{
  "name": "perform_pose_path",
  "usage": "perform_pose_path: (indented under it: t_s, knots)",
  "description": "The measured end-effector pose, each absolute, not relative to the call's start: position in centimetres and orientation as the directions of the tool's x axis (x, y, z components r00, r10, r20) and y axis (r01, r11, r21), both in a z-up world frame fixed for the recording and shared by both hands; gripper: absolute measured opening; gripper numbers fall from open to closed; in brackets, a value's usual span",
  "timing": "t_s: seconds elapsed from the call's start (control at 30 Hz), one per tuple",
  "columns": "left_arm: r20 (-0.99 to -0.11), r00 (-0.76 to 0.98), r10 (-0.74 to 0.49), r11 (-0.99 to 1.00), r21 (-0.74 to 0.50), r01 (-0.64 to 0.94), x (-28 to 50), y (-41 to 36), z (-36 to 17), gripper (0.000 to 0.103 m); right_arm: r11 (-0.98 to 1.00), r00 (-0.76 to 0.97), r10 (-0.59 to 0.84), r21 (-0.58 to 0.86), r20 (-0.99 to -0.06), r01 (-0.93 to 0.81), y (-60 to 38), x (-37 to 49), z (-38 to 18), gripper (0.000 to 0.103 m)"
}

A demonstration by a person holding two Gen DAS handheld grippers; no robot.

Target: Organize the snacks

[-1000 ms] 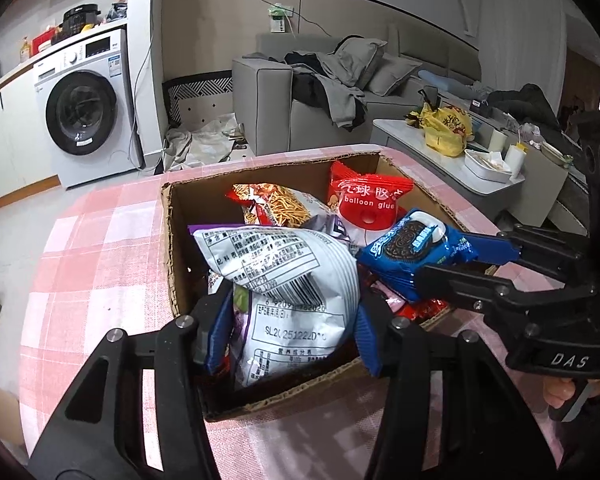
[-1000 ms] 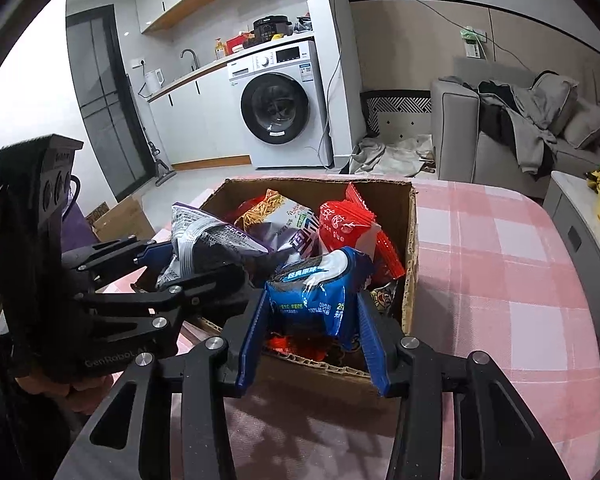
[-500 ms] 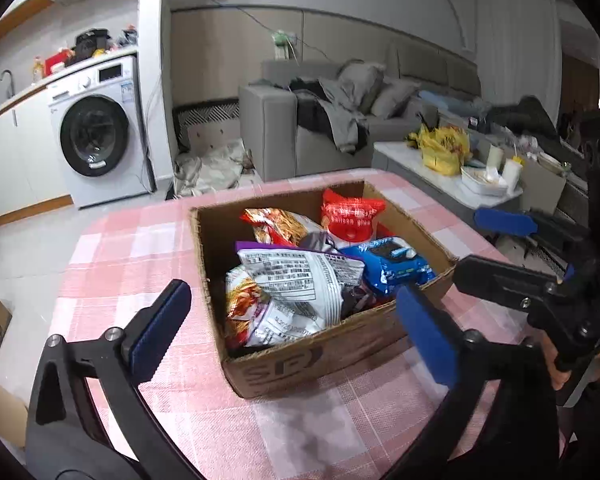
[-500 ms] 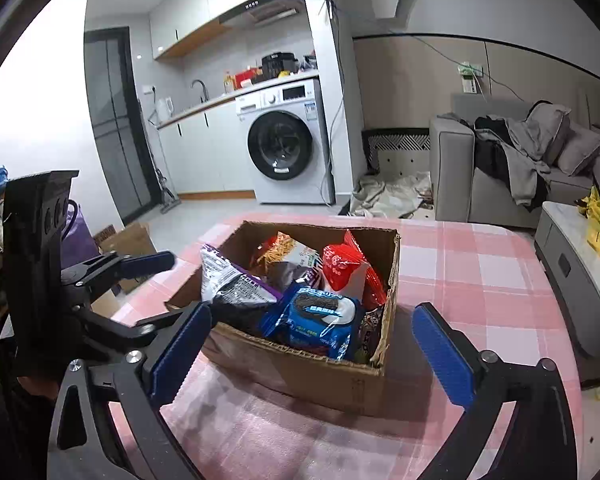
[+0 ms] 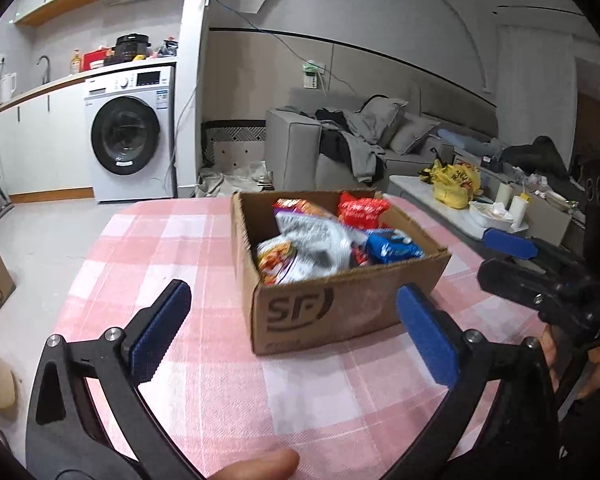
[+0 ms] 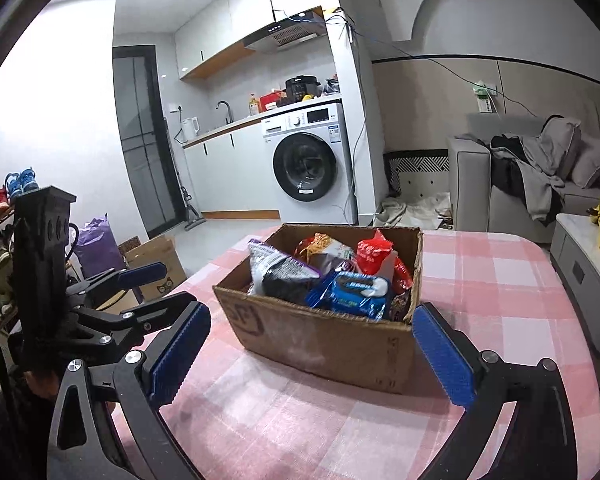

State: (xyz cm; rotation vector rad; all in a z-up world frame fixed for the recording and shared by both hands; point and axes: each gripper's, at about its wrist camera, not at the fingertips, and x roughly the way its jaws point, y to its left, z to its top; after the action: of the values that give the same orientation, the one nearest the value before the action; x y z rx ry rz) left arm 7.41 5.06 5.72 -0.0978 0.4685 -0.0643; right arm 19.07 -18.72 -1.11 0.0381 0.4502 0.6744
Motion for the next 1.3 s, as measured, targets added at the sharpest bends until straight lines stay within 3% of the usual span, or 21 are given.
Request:
perform_pose_path:
  t_s: [0.57, 1.3]
  knots:
    - [-0.424, 0.906, 0.002, 0.994, -0.102, -0.050, 8.1, 5.8, 1.1, 0.102, 0.818, 0.752, 0.571, 0.147, -0.331, -0.556, -19.4, 18.4, -4.3, 0.103]
    - [-0.414, 0.910, 0.005, 0.996, -0.082, -0.043, 8.4, 5.2, 0.6, 0.102, 0.830, 0.775, 0.554, 0.132, -0.302, -0.542, -19.7, 18.0, -5.2, 0.103]
